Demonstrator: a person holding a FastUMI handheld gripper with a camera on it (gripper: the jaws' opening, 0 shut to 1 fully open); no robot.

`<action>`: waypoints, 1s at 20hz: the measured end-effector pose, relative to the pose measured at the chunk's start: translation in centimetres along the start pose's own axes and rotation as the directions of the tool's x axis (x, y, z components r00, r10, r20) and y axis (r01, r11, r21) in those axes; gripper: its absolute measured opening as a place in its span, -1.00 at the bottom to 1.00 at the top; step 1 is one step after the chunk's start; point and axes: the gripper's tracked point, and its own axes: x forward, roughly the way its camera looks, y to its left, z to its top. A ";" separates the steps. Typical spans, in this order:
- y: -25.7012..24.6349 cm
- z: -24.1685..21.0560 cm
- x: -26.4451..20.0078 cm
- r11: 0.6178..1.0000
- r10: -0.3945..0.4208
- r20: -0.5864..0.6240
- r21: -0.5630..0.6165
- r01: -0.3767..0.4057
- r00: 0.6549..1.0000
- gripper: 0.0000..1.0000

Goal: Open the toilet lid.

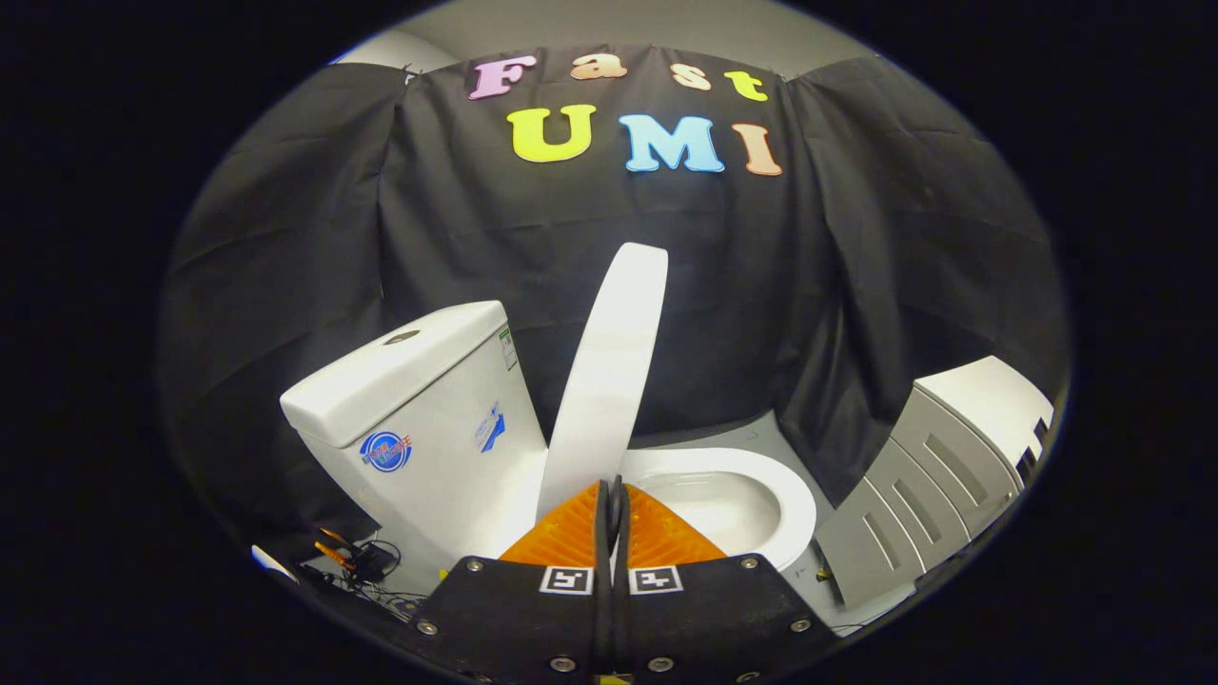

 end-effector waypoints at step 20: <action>8.7 1.4 0.5 0.985 0.074 0.043 -0.161 -0.066 0.996 -1.00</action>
